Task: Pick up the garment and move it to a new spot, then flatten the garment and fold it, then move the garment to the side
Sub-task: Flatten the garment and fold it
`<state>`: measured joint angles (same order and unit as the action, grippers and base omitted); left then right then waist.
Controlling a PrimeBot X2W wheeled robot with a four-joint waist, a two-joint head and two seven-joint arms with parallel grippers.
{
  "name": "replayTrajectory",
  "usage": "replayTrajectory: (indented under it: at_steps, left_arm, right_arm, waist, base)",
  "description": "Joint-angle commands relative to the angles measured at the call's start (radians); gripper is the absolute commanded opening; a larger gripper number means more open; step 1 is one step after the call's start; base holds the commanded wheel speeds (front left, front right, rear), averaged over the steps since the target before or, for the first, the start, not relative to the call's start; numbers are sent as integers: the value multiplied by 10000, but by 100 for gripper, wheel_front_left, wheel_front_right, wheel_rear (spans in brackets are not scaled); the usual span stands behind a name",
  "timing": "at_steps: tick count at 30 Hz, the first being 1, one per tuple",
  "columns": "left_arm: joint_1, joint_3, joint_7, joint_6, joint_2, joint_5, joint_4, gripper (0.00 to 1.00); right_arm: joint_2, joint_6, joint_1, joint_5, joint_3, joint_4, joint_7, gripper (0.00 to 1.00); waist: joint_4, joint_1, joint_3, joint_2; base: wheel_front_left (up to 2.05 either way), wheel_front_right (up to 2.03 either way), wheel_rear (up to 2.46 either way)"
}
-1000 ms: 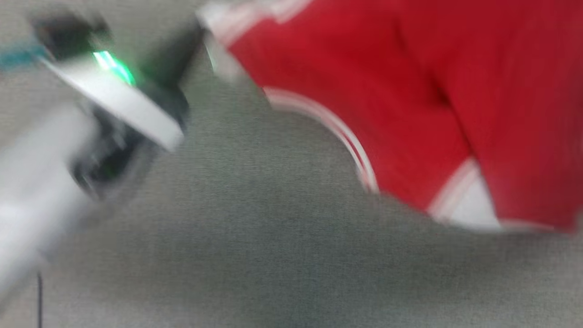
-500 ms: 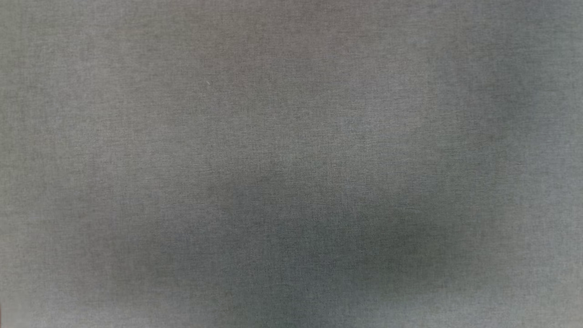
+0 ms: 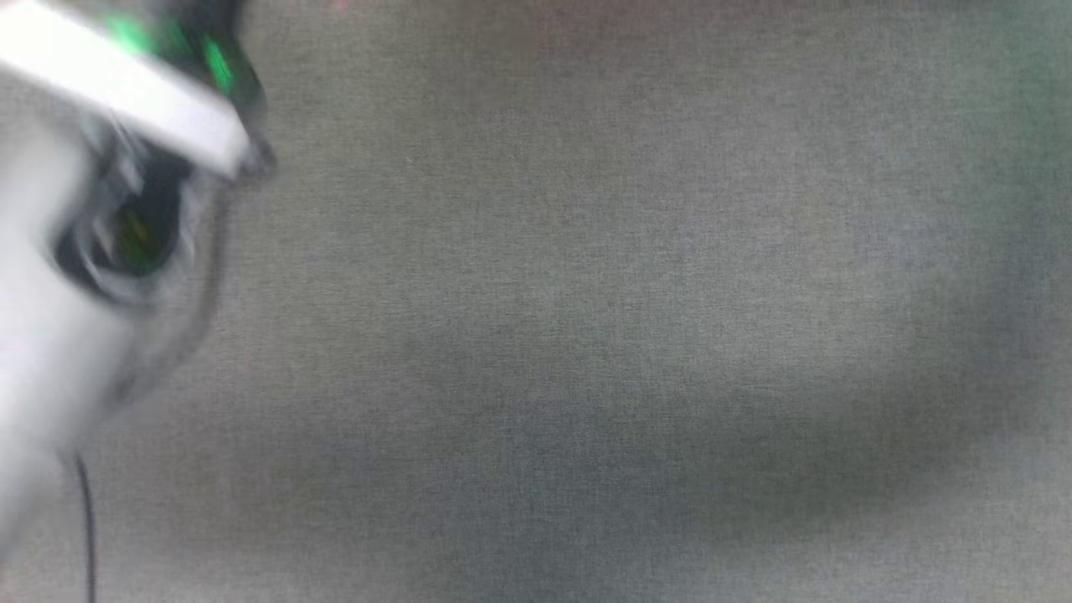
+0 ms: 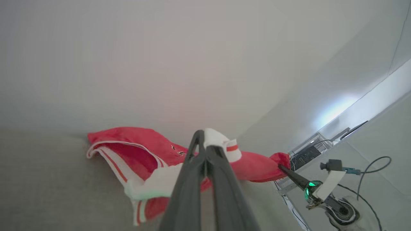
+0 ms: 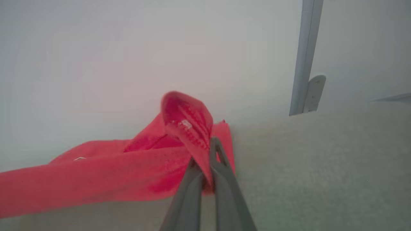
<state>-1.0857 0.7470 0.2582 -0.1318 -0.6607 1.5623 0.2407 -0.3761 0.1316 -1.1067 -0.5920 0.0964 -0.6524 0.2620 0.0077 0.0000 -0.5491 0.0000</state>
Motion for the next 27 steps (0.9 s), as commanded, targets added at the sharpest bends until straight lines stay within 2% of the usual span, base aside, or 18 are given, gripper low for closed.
replayTrajectory:
  at_steps: [1,7,11,19,27]
  left_arm:
    - [629,-77,78,30,-60,14,-369,0]
    - [3722,-569,73,23,140,-463,-1996,0]
    - [5394,-600,75,23,-100,-680,-2888,0]
    - [7998,-955,76,21,-554,-1240,-4387,0]
    - [9880,-1328,76,21,-1105,-1644,-5594,0]
  right_arm:
    - [-201,-17,713,-301,-104,389,170,0]
    - [-634,-10,4269,-1851,-39,2766,1190,0]
    - [-603,-10,6282,-2416,237,4361,1992,0]
    - [-79,-10,9337,-2829,1360,6735,3514,0]
    - [758,-10,11386,-3205,2473,8682,4945,0]
  waist:
    - [93,0,109,0]
    - [248,0,561,0]
    - [222,0,942,0]
    - [271,0,1512,0]
    - [222,0,1700,0]
  base:
    - [0,0,0]
    - [0,0,0]
    - [0,0,0]
    - [0,0,0]
    - [0,0,0]
